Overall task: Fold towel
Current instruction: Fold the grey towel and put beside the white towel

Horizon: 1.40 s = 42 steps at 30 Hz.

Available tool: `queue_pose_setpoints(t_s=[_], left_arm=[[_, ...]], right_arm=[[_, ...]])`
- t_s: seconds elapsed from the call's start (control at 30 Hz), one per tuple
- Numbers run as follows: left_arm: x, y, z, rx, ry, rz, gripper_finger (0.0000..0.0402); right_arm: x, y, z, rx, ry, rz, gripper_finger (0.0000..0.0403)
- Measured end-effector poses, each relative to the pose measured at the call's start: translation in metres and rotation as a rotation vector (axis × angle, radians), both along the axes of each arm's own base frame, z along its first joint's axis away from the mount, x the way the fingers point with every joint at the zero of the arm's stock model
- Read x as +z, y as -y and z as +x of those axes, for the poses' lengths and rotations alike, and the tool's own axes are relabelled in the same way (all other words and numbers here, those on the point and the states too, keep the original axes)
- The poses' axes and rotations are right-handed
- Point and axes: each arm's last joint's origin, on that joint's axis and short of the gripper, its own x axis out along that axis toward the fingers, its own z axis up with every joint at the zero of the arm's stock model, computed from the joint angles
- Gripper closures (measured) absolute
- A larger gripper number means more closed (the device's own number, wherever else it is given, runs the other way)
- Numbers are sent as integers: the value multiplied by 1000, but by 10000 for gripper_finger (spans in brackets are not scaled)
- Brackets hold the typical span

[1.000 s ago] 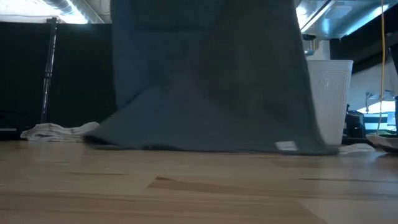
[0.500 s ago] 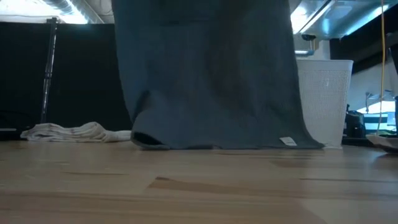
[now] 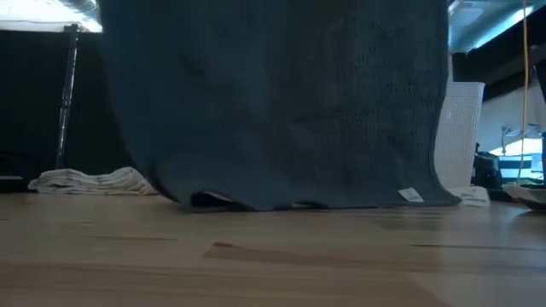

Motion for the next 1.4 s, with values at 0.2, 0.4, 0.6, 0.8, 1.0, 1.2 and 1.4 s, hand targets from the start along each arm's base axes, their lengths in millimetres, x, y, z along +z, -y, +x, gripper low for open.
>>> queue_pose_setpoints(t_s=[0.2,0.4,0.6,0.8,1.0,1.2,1.4], left_arm=[[15,32,-2,50,32,71,396],[35,17,-7,28,81,35,396],[47,-1,-10,34,99,13,396],[51,-22,-12,120,56,-127,396],[52,-28,-14,116,60,-149,396],[50,-24,-11,129,64,-190,396],[51,-22,-19,96,54,-255,396]], right_arm=[[5,-21,-2,37,55,-19,402],[12,-22,-1,-4,91,-52,402],[23,-12,-3,-36,184,-38,402],[34,6,-11,-162,189,-45,402],[39,23,-14,-208,211,-4,402],[35,18,-7,-204,213,12,399],[30,7,0,-174,223,42,400]])
